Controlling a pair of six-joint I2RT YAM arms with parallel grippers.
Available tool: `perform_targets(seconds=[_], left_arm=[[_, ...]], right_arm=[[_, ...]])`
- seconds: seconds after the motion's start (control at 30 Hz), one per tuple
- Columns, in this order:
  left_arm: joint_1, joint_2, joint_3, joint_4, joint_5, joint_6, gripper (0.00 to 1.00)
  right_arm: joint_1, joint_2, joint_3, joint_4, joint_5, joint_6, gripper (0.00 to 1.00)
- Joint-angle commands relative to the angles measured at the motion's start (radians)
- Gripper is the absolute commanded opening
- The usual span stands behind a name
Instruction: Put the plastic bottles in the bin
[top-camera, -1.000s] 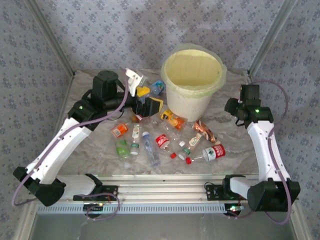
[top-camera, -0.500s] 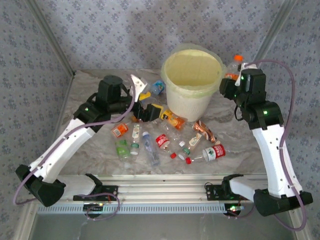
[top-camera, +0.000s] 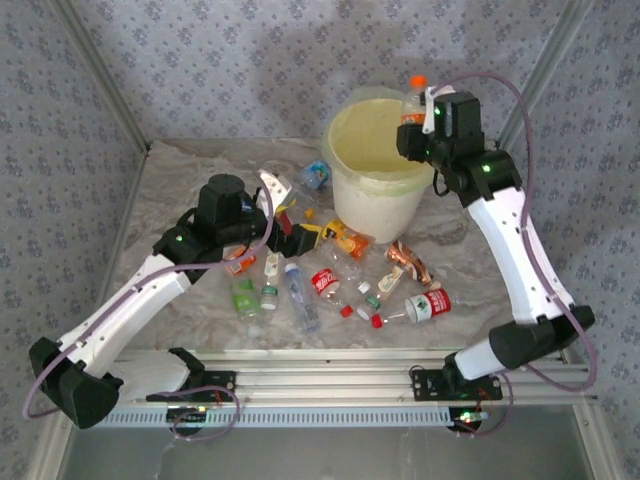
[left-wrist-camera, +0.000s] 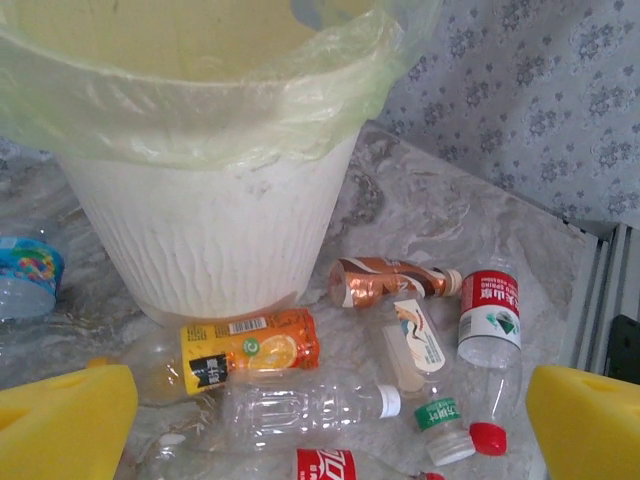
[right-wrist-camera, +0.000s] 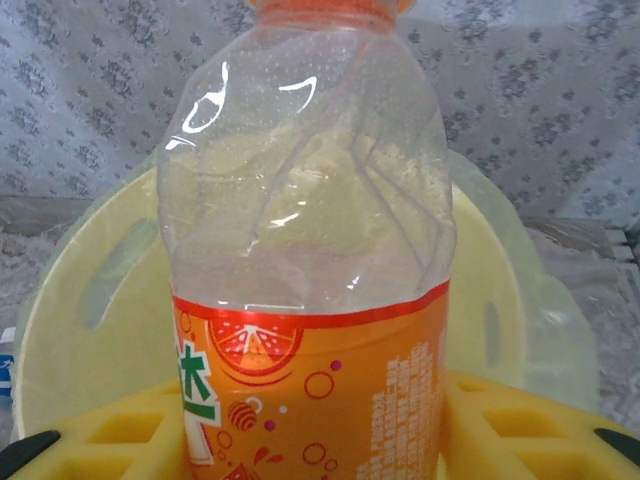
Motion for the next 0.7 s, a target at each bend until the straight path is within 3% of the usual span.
perform_targets(seconds=[0.0,0.33,0.67], left_arm=[[-0.006,-0.018,-0.015,0.064,-0.015,-0.007,1.0],[-0.005,-0.026,-0.036,0.06,-0.028,0.002,1.0],[-0.007,-0.023,-0.037,0.051,-0.027,0.008,1.0]], right_arm=[[0.006,0.066,0.089,-0.035,-0.044,-0.045,0.52],[0.003,0.263,0.2,-0.16,-0.16,-0.052,0.51],[-0.022,0.395,0.264,-0.258,-0.18,-0.011,0.51]])
